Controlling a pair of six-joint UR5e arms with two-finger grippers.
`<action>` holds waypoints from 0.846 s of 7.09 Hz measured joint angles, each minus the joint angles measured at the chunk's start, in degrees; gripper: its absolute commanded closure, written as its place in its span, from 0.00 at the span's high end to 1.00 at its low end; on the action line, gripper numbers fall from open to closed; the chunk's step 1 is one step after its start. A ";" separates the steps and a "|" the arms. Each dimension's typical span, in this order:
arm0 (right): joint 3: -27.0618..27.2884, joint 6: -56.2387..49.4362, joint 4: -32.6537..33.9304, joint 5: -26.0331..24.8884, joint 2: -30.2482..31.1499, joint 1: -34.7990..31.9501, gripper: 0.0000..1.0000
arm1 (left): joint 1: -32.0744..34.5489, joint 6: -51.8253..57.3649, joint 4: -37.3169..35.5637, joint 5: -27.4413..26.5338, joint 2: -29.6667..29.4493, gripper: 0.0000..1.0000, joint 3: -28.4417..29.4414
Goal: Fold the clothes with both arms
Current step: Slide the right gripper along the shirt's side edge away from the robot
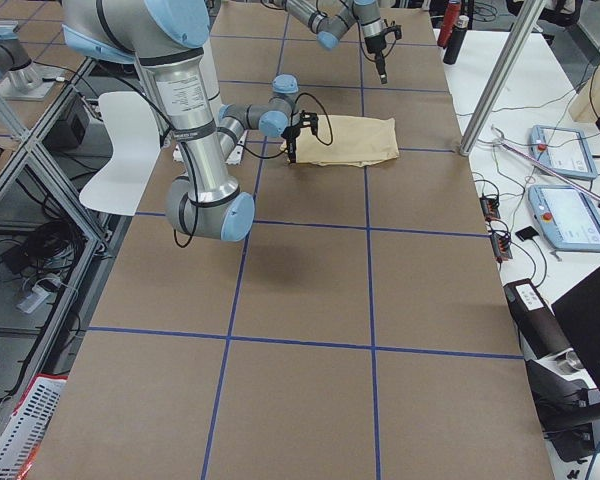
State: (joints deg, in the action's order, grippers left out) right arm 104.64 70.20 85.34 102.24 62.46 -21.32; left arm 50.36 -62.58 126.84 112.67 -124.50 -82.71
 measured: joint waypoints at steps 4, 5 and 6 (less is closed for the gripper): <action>-2.36 -5.99 0.04 0.48 -2.07 -4.80 1.00 | 0.00 0.00 0.17 0.00 -0.07 0.90 0.02; -4.94 -7.59 -0.03 -0.51 -3.99 -4.91 1.00 | 0.00 0.00 0.20 0.00 -0.05 0.90 0.04; -7.42 -8.88 -0.05 -1.23 -5.84 -4.93 1.00 | 0.01 0.04 0.20 0.00 -0.04 0.90 0.04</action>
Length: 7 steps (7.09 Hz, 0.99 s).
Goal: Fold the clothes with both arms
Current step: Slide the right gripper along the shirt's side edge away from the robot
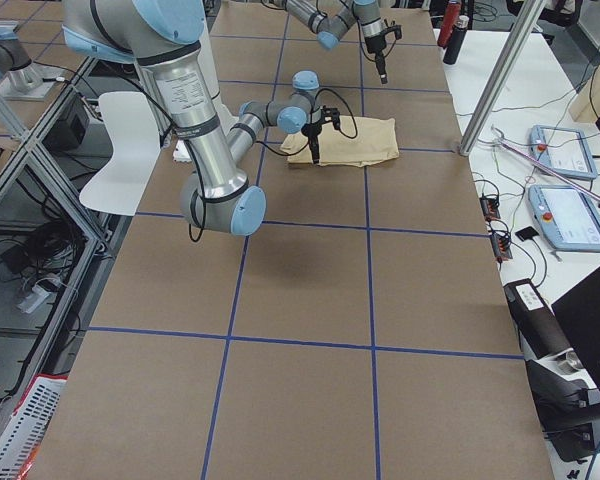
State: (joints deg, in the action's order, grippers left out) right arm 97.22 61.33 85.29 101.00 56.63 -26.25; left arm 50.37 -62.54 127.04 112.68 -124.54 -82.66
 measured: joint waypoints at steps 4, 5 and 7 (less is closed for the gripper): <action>-3.12 -1.97 0.21 -0.62 -1.05 -0.03 1.00 | 0.07 0.13 0.05 0.00 0.00 0.90 0.05; -3.53 -2.11 0.24 -0.63 -0.94 -0.03 1.00 | 0.07 0.13 0.05 0.00 0.00 0.90 0.05; -3.89 -2.36 0.32 -0.56 -0.65 -0.14 1.00 | 0.07 0.12 0.05 0.00 0.00 0.90 0.05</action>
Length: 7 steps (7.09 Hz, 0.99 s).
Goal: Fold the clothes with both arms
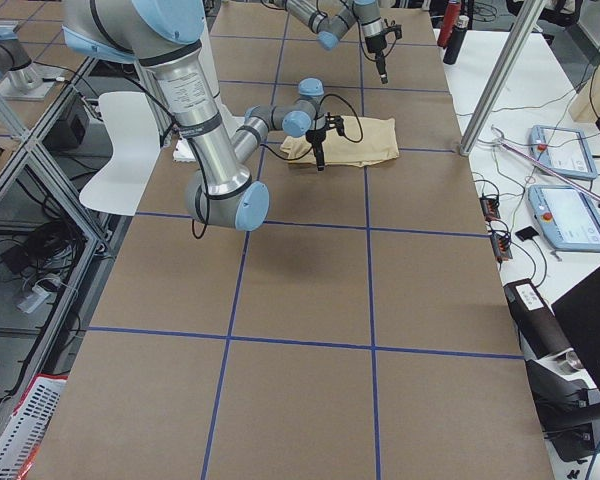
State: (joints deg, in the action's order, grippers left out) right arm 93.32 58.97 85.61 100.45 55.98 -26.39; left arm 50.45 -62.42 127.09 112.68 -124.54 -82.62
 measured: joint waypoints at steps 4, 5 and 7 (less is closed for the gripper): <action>-0.15 -0.08 1.37 0.27 0.25 -0.80 1.00 | -0.07 -0.25 -0.02 0.00 -0.18 0.90 -0.01; -0.16 -0.14 1.56 0.31 0.51 -1.23 1.00 | -0.08 -0.30 -0.05 0.00 -0.22 0.90 -0.03; -0.15 -1.02 1.65 0.58 1.21 -2.59 1.00 | -0.06 -0.33 -0.05 0.00 -0.21 0.90 -0.01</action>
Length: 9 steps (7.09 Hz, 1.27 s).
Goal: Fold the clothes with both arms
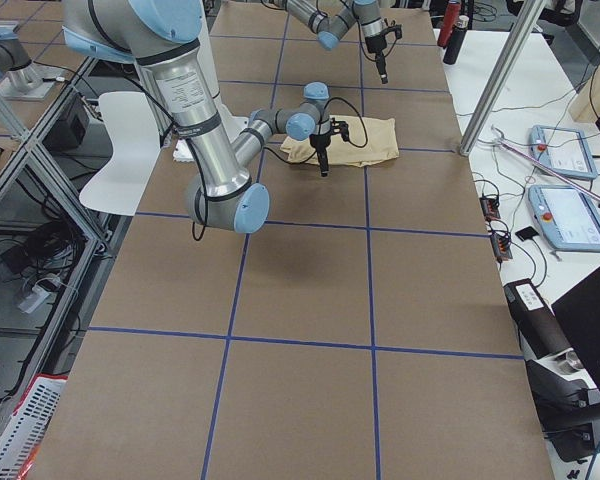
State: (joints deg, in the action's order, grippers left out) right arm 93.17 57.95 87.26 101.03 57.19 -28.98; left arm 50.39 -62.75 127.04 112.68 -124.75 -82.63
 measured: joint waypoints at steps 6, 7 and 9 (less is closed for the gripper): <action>0.33 -4.73 -0.47 0.29 -1.36 -2.87 1.00 | 0.06 0.28 -0.04 0.00 -0.03 0.90 0.01; -0.27 -5.32 -0.60 0.24 -2.75 -3.13 1.00 | 0.06 0.32 -0.04 0.00 0.00 0.90 0.01; -3.57 -5.62 -1.33 0.10 -5.13 -2.68 1.00 | 0.10 0.43 -0.02 0.00 0.06 0.90 0.08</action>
State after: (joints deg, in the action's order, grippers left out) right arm 89.61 52.33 85.93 101.13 52.06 -31.67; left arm 50.48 -62.32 127.02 112.68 -124.69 -82.55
